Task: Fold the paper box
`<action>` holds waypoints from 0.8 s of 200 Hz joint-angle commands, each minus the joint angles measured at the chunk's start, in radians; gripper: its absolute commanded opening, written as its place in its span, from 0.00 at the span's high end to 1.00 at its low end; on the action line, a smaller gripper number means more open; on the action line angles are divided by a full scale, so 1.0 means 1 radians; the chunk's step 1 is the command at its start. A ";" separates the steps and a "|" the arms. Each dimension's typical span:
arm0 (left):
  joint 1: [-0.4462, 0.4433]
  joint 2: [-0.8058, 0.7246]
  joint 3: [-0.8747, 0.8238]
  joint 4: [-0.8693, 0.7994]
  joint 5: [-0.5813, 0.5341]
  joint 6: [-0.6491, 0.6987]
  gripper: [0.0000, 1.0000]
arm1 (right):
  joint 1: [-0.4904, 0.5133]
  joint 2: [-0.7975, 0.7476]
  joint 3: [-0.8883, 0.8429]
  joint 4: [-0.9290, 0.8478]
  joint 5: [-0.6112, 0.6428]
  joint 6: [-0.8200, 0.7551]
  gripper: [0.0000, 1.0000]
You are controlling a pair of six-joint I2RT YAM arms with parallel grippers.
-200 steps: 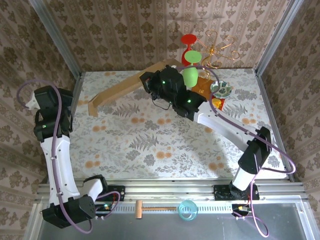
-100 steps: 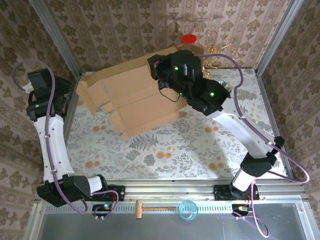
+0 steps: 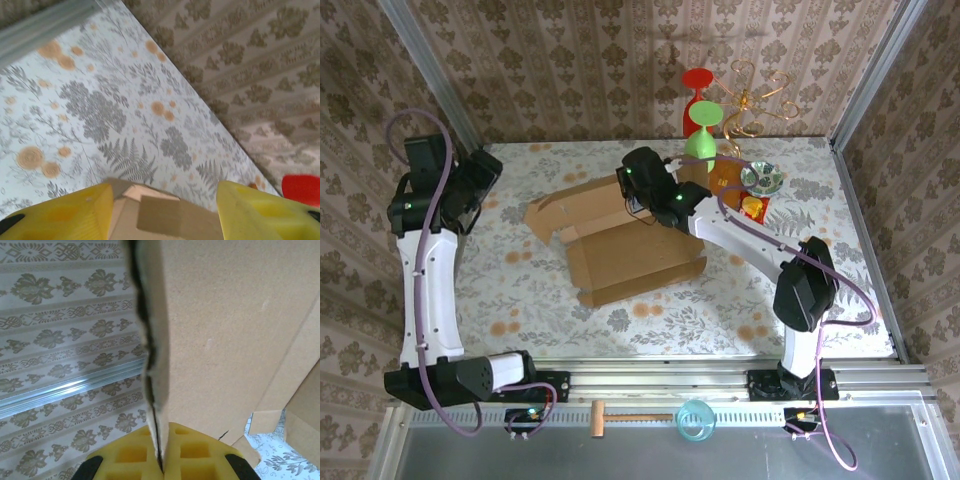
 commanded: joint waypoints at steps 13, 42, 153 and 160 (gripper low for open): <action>-0.074 -0.009 -0.079 0.029 0.167 -0.048 0.45 | 0.004 -0.088 -0.111 0.141 0.046 0.043 1.00; -0.097 0.016 -0.136 0.048 0.223 -0.050 0.46 | -0.002 -0.111 -0.196 0.194 0.036 0.065 1.00; -0.200 0.105 -0.274 0.117 0.236 -0.018 0.43 | -0.026 -0.129 -0.326 0.260 0.007 0.114 1.00; -0.201 0.107 -0.284 0.128 0.234 -0.018 0.43 | -0.028 -0.128 -0.326 0.261 0.003 0.114 1.00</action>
